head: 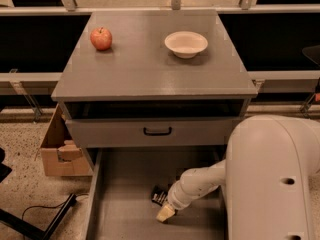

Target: Pick rxbar chocolate from middle drawer and place on counter

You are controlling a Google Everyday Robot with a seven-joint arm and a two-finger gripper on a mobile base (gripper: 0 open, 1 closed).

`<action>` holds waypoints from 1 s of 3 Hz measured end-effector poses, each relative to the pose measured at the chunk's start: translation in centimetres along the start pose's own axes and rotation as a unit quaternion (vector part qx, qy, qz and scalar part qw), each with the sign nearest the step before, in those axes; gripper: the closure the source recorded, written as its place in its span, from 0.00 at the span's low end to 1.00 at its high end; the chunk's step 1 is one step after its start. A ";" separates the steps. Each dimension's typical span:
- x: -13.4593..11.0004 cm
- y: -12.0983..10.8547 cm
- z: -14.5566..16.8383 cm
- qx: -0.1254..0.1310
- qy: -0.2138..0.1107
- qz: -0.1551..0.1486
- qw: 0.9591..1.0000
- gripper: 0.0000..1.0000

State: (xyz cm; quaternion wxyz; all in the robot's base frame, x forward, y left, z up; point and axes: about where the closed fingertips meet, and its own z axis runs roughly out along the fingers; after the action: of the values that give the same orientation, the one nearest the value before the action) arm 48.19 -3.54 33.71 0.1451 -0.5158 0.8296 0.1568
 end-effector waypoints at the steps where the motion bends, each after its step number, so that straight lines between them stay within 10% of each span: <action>1: -0.2 0.1 -0.5 0.000 0.000 0.000 1.000 0.64; 3: -0.8 0.2 -1.8 0.000 0.000 0.000 1.000 1.00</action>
Offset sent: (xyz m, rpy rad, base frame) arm 0.0000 0.0000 0.0037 0.0000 0.0000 0.0000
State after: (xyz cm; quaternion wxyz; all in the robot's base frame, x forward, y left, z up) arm 48.19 -3.54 35.70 0.1452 -0.5159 0.8296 0.1568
